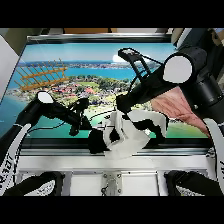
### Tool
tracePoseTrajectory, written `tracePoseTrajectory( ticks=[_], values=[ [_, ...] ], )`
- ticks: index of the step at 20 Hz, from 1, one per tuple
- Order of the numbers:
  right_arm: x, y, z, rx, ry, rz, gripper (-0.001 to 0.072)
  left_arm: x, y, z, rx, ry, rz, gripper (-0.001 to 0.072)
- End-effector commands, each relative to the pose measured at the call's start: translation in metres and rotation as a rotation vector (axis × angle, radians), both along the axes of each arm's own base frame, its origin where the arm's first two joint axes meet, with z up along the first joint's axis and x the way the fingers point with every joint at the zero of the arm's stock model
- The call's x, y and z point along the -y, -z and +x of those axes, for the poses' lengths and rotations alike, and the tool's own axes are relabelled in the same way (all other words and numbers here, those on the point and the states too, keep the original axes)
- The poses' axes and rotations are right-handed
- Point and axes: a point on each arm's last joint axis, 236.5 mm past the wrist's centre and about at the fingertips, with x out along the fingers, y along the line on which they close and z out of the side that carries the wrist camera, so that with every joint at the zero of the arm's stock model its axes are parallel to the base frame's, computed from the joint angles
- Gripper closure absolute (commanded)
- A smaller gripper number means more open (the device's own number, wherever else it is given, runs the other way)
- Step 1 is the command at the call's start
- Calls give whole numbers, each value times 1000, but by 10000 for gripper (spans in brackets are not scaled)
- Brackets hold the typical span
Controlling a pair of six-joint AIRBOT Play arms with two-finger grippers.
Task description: Fold the clothes and pants, and hang the long-sleeved shirts on hangers.
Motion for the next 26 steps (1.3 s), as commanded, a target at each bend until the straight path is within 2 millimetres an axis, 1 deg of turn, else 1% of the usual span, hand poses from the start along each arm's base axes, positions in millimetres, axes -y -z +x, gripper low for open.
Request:
tracePoseTrajectory(
  ticks=[1,3,7,9,12,15,16,17,18,19,20,21,23,24,26],
  values=[
    [9,-12,0,94,-162,1,55,-1,0,0,1,2,2,692],
    [17,-25,0,161,-231,10,55,-1,0,0,1,2,2,691],
    [35,-36,5,251,-279,-30,55,-1,0,0,1,3,3,691],
    [50,-43,10,288,-313,-2,55,-1,0,0,1,3,3,691],
    [80,-58,12,323,-308,204,55,-1,0,0,1,3,3,691],
    [125,-62,15,422,-247,381,55,-1,0,0,1,3,3,691],
    [141,-59,15,454,-209,421,55,-1,1,0,1,2,3,691],
    [157,-50,14,480,-177,443,55,-1,1,0,1,2,3,691],
    [171,-34,12,497,-156,438,55,-1,1,0,1,2,3,691],
    [182,-14,9,494,-145,426,55,-1,1,0,1,2,3,691],
    [187,3,6,466,-117,441,55,-1,1,0,1,2,3,691],
    [188,18,3,434,-101,465,55,-1,1,0,1,2,3,691],
    [178,46,-8,420,-169,489,55,-1,0,0,1,3,3,691],
    [172,54,-12,416,-187,512,55,-1,0,0,1,3,3,691],
    [160,60,-17,415,-207,570,55,-1,0,0,1,3,3,691]
  ],
)
